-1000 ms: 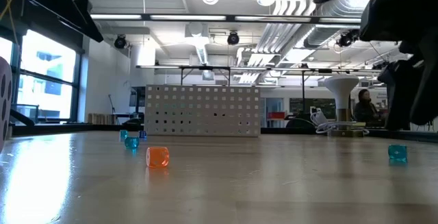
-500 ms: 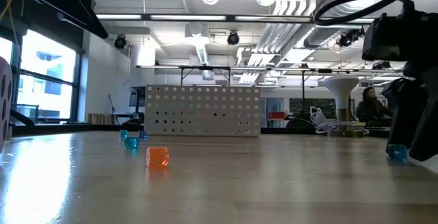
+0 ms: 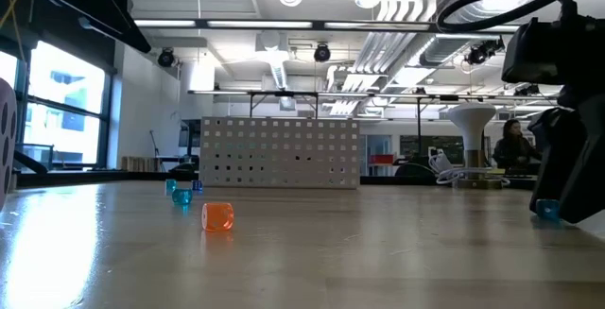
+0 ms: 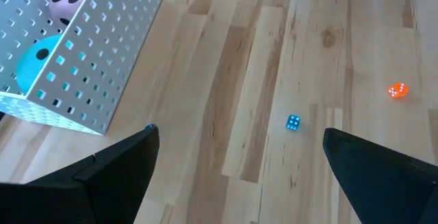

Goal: Pick & Place Dice
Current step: Put the small blue dice into the white basket

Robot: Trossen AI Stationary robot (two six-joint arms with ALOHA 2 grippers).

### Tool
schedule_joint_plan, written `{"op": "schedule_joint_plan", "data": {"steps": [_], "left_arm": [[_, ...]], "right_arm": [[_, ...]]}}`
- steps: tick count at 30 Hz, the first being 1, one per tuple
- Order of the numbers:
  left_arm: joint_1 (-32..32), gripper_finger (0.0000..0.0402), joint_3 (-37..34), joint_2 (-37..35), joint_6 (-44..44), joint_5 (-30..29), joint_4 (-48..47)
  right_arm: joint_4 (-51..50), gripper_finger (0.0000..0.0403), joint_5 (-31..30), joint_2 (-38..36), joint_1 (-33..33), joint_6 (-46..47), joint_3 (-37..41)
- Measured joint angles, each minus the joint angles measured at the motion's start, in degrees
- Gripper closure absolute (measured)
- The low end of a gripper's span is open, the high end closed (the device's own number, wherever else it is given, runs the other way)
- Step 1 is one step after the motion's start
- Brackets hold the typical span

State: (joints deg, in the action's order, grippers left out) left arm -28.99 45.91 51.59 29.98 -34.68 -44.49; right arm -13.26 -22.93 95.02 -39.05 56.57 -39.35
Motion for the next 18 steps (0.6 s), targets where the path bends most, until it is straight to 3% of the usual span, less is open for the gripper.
{"op": "schedule_joint_plan", "data": {"steps": [18], "left_arm": [[0.0,0.0002,-0.1,0.0,1.2,0.0,0.0]], "right_arm": [[-0.6,0.0338,0.2,0.1,0.1,-3.3,0.1]]}}
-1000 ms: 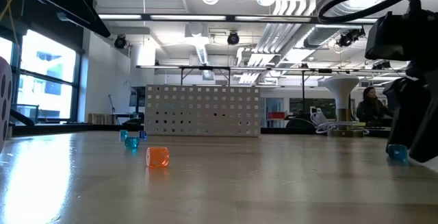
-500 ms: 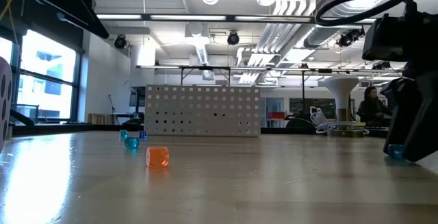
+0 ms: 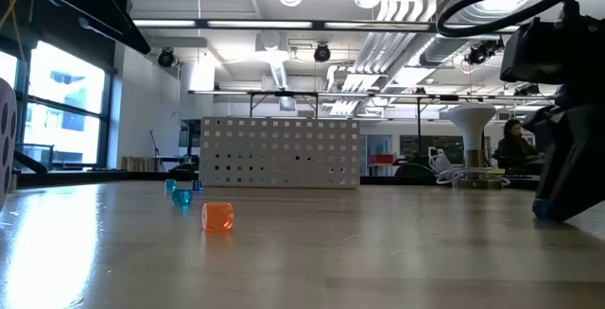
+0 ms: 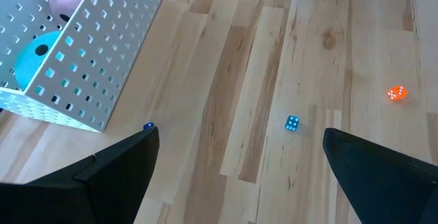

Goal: Pick & Place Dice
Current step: Put the small blue dice into the white basket

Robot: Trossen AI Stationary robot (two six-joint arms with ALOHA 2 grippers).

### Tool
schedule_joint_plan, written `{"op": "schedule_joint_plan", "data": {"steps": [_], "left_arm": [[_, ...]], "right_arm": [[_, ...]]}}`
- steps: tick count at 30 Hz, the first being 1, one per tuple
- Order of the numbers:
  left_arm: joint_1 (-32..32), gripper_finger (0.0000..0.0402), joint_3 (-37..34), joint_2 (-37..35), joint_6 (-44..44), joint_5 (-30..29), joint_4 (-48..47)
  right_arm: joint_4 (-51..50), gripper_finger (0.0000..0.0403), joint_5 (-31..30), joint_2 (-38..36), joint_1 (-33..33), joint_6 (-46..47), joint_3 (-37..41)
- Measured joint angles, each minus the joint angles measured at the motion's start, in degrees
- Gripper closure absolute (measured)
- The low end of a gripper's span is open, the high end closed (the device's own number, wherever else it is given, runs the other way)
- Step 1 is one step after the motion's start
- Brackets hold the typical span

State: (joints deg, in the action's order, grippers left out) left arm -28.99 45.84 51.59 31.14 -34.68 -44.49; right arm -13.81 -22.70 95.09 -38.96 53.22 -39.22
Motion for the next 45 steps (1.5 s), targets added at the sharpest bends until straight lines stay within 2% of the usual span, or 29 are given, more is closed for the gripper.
{"op": "schedule_joint_plan", "data": {"steps": [4,10,18,21,26,31,36,39,45], "left_arm": [[0.0,0.0002,0.0,0.0,0.0,0.0,0.0],[0.0,0.0002,0.0,0.0,0.6,-0.1,1.8],[0.0,0.0002,-0.3,1.6,3.4,0.1,6.9],[0.0,0.0002,-0.3,3.1,3.4,0.3,7.5],[0.0,0.0002,-0.3,6.5,3.2,0.3,7.5],[0.2,0.0002,-0.3,11.2,3.3,0.0,8.1],[0.5,0.0002,-0.3,15.9,3.2,1.6,11.2],[0.8,0.0002,-0.3,18.6,-0.6,1.7,16.7],[1.2,0.0002,-0.3,24.1,-20.2,1.3,33.2]], "right_arm": [[0.6,0.0354,-0.1,0.0,0.0,0.9,0.0],[1.9,0.0355,-0.9,0.1,0.0,-1.6,0.1],[6.0,0.0355,0.0,-1.2,5.2,-18.3,0.2],[6.6,0.0355,-1.0,-1.1,6.9,-23.6,0.2],[12.7,0.0355,2.7,-1.2,9.2,-27.8,0.2],[18.3,0.0355,4.6,-1.4,9.0,-31.7,0.1],[19.3,0.0362,0.3,-1.4,9.5,-33.5,0.1],[19.1,0.0362,1.4,-1.4,10.6,-34.0,-0.4],[18.8,0.0362,1.6,-1.5,11.3,-42.3,-3.5]]}}
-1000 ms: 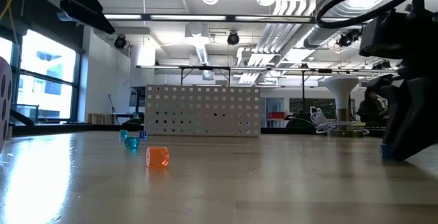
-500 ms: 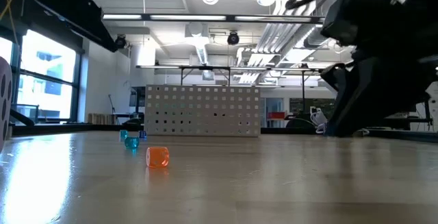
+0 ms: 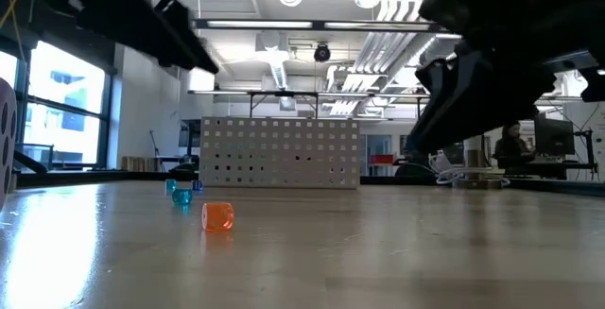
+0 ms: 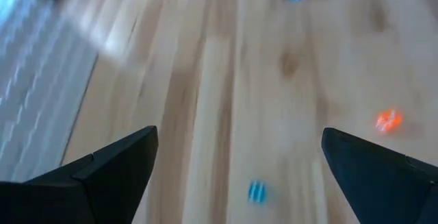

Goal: Pick & Place Dice
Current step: Put the small blue dice into the white basket

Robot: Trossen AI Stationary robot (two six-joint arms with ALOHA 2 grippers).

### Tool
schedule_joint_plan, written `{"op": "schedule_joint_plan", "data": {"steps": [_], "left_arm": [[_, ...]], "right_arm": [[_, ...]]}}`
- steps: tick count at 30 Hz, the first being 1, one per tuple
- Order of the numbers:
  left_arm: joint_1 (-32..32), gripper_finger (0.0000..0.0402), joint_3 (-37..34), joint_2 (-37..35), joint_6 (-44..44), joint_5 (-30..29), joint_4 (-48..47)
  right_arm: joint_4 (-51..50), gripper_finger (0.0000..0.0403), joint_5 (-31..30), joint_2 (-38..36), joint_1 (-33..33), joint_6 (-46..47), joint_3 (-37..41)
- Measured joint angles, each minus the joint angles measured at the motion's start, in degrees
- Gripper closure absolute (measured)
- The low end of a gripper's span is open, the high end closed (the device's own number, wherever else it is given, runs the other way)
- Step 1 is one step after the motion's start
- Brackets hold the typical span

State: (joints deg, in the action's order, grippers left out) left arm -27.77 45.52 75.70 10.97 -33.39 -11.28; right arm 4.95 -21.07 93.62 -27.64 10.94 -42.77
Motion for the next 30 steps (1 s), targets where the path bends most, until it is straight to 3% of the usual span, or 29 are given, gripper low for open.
{"op": "schedule_joint_plan", "data": {"steps": [8,11,16,23,30], "left_arm": [[0.0,0.0002,0.0,7.1,-25.8,-2.4,20.8],[0.0,0.0002,0.0,10.0,-25.5,-2.3,24.8],[0.0,0.0002,0.0,12.5,-23.5,-2.1,26.5],[-0.4,0.0002,0.0,12.5,-22.8,-1.3,31.8],[-2.4,0.0002,0.0,13.2,-30.8,-2.5,38.2]], "right_arm": [[-2.2,0.0362,-3.8,-4.6,1.4,-6.0,-1.4],[-1.2,0.0362,-3.5,-9.0,2.3,-5.4,-1.3],[4.6,0.0362,2.4,-13.6,3.4,-5.9,-1.4],[9.4,0.0362,3.7,-12.4,2.2,2.8,-1.4],[19.4,0.0362,8.9,-9.5,3.2,7.4,-1.4]]}}
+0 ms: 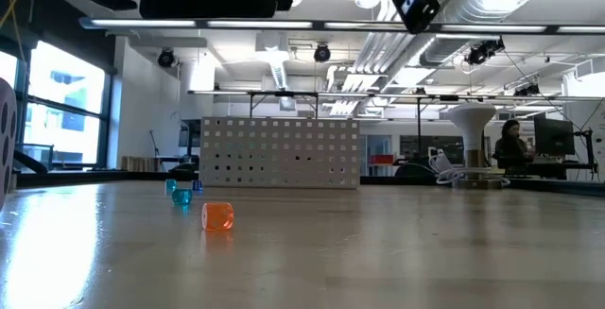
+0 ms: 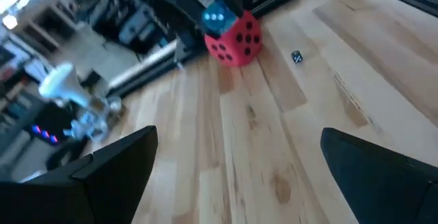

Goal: Pick & Place Dice
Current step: Put the small blue dice into the white basket

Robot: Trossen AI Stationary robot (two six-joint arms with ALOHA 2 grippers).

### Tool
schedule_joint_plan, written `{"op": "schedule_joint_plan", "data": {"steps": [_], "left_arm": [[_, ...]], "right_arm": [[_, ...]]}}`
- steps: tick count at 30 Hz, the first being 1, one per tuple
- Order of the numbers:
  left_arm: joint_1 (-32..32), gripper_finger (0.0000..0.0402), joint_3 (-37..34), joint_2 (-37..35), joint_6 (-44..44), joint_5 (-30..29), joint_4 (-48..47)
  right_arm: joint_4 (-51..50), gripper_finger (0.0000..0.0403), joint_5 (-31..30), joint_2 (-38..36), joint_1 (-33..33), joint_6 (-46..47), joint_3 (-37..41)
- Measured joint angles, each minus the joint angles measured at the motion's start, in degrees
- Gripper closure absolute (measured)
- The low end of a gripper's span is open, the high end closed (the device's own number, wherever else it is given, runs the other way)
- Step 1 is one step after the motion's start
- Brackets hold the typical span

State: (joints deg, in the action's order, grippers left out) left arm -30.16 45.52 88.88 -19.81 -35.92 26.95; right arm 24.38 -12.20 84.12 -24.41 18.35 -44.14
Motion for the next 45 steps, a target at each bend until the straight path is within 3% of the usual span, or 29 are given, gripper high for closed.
{"op": "schedule_joint_plan", "data": {"steps": [8,14,19,25,32,45], "left_arm": [[-0.3,0.0010,0.0,0.1,-6.2,0.6,6.5],[-0.4,0.0029,0.0,0.1,-5.5,3.9,7.5],[-0.4,0.0040,0.0,0.1,-7.0,5.1,7.7],[-0.3,0.0042,0.0,3.0,-11.7,10.8,11.4],[-0.4,0.0042,0.0,7.6,-18.1,11.1,18.7],[-0.3,0.0042,0.0,7.8,-15.4,11.6,19.3]], "right_arm": [[6.6,0.0362,3.5,4.0,2.2,2.0,0.0],[11.9,0.0362,7.1,6.4,3.6,2.8,0.0],[12.4,0.0362,8.2,6.5,3.9,3.3,0.0],[12.3,0.0362,13.0,6.5,3.9,5.7,0.0],[11.4,0.0362,17.7,6.5,3.9,7.1,0.0],[14.0,0.0362,17.2,9.6,4.3,7.6,-0.4]]}}
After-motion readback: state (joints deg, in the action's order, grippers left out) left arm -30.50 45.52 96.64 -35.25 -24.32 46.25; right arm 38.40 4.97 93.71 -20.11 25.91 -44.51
